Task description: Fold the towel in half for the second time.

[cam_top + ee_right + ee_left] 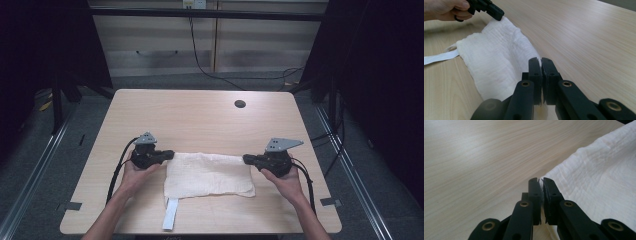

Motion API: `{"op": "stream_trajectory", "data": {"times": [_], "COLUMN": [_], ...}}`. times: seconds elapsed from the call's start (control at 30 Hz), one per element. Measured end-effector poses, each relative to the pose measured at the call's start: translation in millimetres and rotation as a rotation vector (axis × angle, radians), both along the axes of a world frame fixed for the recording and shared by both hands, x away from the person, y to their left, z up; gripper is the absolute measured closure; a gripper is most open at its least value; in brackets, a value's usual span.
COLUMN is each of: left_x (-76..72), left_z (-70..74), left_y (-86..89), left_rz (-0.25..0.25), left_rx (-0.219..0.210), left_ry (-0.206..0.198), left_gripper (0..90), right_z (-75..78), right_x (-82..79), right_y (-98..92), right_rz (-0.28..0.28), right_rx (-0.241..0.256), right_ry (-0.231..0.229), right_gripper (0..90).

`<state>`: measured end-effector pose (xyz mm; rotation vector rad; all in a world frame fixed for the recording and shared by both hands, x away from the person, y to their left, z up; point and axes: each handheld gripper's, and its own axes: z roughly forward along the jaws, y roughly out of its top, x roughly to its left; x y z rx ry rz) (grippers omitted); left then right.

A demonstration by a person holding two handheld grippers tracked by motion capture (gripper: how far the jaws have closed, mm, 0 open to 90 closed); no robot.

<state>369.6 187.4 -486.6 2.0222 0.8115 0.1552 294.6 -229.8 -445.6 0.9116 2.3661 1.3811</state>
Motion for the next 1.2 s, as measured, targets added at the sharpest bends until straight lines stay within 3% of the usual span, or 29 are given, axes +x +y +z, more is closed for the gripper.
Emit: {"op": "stream_trajectory", "data": {"times": [0.1,0.33,0.5,0.83,1.1,1.2], "left_x": [1.2,2.5,1.6,-3.1,-3.7,-4.9], "left_z": [0.7,1.3,2.6,7.2,7.5,8.2], "left_y": [2.2,4.7,7.3,7.3,6.7,6.4], "left_rz": [0.011,0.017,0.025,0.03,0.034,0.031], "left_rx": [-0.007,-0.024,-0.023,-0.01,-0.013,-0.014], "left_ry": [0.004,0.015,0.007,-0.012,-0.016,-0.017], "left_gripper": [85.6,85.6,85.6,85.6,85.6,85.6], "right_z": [-0.2,1.2,-1.7,-3.1,-15.8,-23.6], "right_x": [-1.3,-11.1,-19.2,-29.7,-36.6,-38.6], "right_y": [1.5,10.1,18.0,18.7,22.0,24.3], "right_rz": [0.009,0.059,0.099,0.119,0.144,0.153], "right_rx": [0.013,-0.016,-0.042,-0.073,-0.105,-0.114], "right_ry": [0.004,0.002,0.011,0.026,0.057,0.089], "right_gripper": [87.0,86.9,87.0,87.0,87.0,86.9]}}
